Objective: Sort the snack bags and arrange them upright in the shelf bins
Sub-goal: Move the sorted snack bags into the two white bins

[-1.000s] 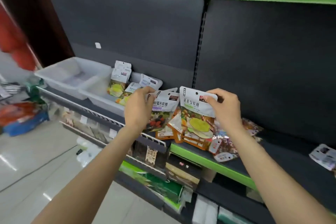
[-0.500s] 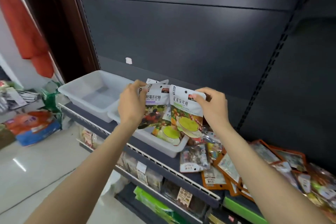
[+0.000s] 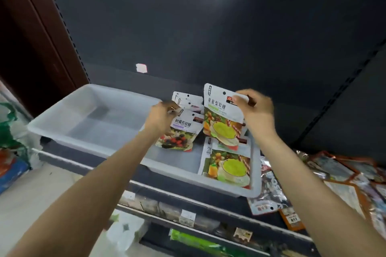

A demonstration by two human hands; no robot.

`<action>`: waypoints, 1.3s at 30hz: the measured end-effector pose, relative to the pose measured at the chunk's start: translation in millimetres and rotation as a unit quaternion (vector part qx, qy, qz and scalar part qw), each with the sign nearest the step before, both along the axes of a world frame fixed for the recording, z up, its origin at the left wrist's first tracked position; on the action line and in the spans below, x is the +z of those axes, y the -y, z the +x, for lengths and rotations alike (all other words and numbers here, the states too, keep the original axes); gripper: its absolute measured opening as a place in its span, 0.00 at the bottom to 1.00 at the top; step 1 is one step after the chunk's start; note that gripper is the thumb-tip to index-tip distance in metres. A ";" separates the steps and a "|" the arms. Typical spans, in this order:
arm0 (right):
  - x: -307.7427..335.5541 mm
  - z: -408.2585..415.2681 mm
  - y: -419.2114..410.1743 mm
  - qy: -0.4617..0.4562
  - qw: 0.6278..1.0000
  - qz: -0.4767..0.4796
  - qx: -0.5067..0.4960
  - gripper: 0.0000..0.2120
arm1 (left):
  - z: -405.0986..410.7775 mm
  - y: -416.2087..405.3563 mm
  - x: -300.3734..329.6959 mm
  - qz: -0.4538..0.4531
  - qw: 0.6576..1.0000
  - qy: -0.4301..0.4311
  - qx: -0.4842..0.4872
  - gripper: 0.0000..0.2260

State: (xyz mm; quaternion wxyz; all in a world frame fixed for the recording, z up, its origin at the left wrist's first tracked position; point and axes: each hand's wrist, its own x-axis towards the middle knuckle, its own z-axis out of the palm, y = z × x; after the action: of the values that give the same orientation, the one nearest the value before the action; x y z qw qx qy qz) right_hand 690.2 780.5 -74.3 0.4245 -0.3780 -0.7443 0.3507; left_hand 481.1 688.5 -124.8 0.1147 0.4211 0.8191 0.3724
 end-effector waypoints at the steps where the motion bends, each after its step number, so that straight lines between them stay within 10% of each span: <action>1: -2.2 -8.6 4.2 -0.004 1.000 -0.004 -0.008 0.03 | -10.9 -3.4 -6.3 -0.009 1.000 0.000 -0.015 0.07; 23: -118.1 -118.0 20.9 0.157 0.977 -0.126 -0.065 0.09 | -106.6 -8.5 -57.1 -0.066 0.981 0.056 -0.176 0.16; 39: -102.5 -123.4 37.3 0.317 0.947 -0.049 0.006 0.20 | -95.7 5.9 -47.6 -0.154 0.945 -0.163 -0.239 0.17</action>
State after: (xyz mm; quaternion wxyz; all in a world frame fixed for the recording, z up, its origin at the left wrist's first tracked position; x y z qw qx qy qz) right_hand 566.8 743.2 -176.8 0.1454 -0.4851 -0.8249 0.2510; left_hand 385.4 682.6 -172.4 0.1289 0.6369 0.7489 0.1301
